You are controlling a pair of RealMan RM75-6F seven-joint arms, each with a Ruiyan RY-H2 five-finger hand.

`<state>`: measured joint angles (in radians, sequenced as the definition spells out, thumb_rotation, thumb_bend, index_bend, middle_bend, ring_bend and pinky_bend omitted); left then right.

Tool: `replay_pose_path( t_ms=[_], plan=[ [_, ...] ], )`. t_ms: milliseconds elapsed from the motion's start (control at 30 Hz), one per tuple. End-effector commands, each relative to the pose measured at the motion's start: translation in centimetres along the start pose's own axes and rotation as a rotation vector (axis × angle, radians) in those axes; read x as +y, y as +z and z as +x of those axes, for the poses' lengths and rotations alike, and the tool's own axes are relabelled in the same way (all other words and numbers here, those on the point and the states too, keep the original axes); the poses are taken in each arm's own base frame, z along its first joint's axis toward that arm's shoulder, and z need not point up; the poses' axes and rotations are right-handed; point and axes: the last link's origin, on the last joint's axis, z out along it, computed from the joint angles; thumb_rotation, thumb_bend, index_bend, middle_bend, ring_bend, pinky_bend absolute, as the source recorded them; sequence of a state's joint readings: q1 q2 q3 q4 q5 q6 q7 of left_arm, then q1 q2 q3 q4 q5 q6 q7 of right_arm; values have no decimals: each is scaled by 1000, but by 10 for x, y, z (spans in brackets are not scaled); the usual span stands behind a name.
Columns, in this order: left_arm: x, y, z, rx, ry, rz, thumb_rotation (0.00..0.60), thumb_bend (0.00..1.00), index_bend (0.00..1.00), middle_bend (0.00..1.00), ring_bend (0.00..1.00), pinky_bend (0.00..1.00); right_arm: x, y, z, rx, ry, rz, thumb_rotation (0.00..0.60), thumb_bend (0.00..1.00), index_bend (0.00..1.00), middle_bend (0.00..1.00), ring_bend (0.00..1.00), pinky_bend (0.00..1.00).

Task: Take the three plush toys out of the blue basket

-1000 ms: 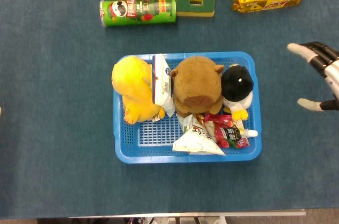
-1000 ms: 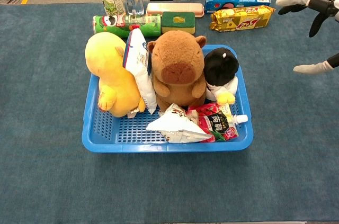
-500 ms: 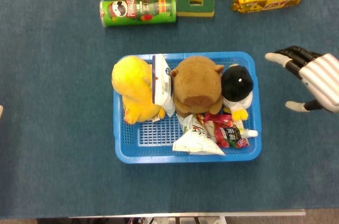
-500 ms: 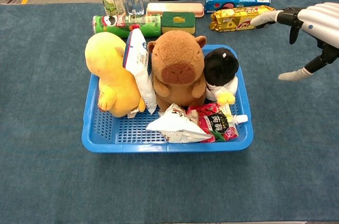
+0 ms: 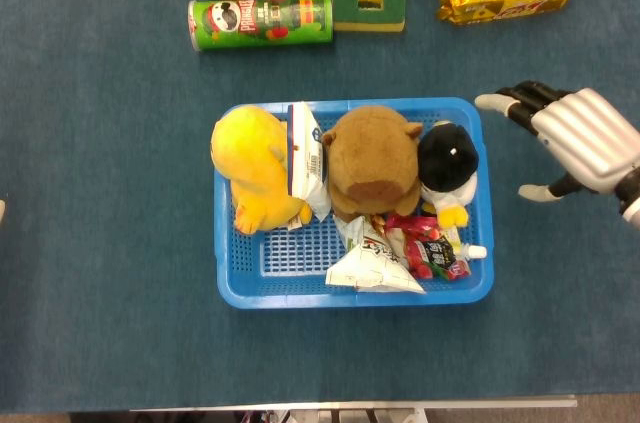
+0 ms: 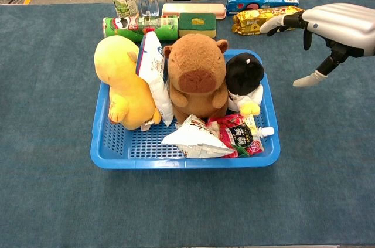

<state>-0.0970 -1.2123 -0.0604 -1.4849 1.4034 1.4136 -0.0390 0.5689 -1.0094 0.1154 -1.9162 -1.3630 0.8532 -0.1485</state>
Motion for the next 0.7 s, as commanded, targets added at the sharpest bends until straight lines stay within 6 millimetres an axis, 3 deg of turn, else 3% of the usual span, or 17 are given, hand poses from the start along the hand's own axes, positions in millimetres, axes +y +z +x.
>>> replay_pose_path(
  t_ms=[33, 700],
  plan=[
    [0, -1, 0, -1, 0, -1, 600, 249, 413, 110, 288, 520, -5, 6, 0, -39, 27, 5, 600, 0, 179, 232, 181, 444],
    [-3, -3, 1, -7, -8, 4, 600, 250, 414, 111, 290, 520, -17, 32, -8, -132, 39, 56, 600, 0, 179, 177, 143, 444]
  ],
)
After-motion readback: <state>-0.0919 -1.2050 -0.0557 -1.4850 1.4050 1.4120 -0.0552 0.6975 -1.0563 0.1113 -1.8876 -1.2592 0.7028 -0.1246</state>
